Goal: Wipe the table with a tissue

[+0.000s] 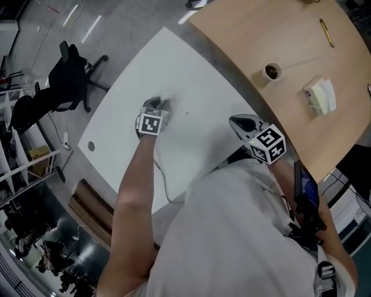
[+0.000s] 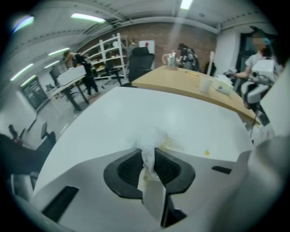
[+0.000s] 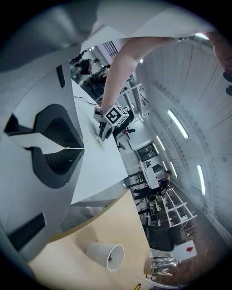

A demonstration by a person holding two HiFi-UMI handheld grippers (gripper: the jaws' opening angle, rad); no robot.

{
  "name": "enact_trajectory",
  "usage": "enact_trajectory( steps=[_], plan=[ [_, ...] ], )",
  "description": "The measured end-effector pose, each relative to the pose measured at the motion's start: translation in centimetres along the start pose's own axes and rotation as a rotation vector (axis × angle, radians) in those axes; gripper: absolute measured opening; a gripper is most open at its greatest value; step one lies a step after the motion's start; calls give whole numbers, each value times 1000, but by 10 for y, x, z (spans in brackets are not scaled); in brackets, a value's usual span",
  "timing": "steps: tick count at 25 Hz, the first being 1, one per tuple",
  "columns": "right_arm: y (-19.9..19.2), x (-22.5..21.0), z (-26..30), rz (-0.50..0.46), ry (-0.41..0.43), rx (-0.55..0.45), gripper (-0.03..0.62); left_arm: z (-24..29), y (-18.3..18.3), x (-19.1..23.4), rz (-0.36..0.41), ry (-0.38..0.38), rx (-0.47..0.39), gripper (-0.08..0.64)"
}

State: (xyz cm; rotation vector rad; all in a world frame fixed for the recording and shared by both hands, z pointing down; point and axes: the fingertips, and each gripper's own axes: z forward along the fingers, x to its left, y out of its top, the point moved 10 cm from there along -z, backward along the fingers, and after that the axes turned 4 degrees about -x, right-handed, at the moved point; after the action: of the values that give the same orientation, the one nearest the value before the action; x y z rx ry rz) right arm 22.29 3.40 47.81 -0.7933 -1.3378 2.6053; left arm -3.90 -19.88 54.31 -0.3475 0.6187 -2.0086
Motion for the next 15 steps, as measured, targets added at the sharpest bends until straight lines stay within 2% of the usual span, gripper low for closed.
enact_trajectory(
  steps=[3, 6, 7, 9, 12, 13, 15],
  plan=[
    [1, -3, -4, -3, -12, 2, 18, -8, -14, 43, -129, 155, 16, 64],
    [0, -4, -8, -2, -22, 5, 18, -11, -18, 51, -145, 191, 21, 64],
    [-1, -4, -9, 0, -24, 5, 18, -9, -16, 45, -134, 178, 9, 64],
    [-3, -6, -10, 2, -27, 5, 18, -3, -6, 19, -73, 100, -28, 64],
    [-4, -4, -9, 1, -22, 4, 18, 5, 7, -37, 122, -60, -55, 63],
    [-3, -3, -7, -1, -17, 4, 18, 5, 8, -53, 170, -101, -61, 63],
    [-2, -2, -5, -7, -8, 0, 18, 3, 6, -77, 216, -156, -63, 63]
  ],
)
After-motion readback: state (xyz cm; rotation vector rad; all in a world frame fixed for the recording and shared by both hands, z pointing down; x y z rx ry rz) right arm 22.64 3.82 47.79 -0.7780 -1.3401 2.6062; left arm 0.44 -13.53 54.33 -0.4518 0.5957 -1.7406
